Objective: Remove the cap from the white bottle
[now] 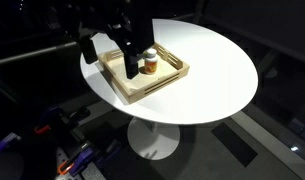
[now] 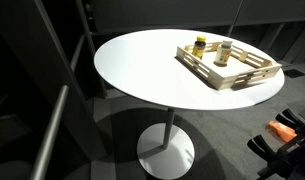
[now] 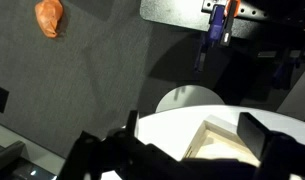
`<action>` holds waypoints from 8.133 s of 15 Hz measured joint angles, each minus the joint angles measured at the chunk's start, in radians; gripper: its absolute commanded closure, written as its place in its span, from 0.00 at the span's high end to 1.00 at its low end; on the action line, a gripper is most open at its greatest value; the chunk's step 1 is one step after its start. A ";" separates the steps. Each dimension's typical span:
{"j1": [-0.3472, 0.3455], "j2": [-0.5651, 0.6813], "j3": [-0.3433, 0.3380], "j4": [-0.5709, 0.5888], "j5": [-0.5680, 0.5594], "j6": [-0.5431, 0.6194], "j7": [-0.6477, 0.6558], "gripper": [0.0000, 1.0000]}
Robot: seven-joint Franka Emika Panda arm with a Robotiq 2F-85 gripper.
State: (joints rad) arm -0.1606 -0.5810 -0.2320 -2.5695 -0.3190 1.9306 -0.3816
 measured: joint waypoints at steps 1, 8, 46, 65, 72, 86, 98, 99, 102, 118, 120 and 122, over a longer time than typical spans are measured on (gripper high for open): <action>0.000 0.000 0.000 0.000 0.000 0.000 0.000 1.00; 0.000 0.000 0.000 0.000 0.000 0.000 0.000 1.00; 0.087 0.137 0.024 0.128 0.089 0.122 0.003 1.00; 0.120 0.523 0.104 0.377 0.274 0.199 0.009 1.00; 0.120 0.535 0.110 0.375 0.274 0.207 0.008 1.00; 0.120 0.705 0.168 0.398 0.402 0.437 -0.004 1.00; 0.103 0.845 0.213 0.493 0.402 0.462 -0.004 1.00; 0.103 0.848 0.216 0.494 0.402 0.462 -0.004 1.00; 0.103 0.850 0.219 0.495 0.400 0.462 -0.004 1.00; 0.103 0.861 0.219 0.495 0.383 0.462 0.005 0.67; 0.103 0.861 0.219 0.495 0.379 0.462 0.007 0.62; 0.103 0.861 0.218 0.495 0.369 0.462 0.009 0.55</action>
State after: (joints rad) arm -0.0572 0.2803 -0.0137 -2.0743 0.0498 2.3924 -0.3726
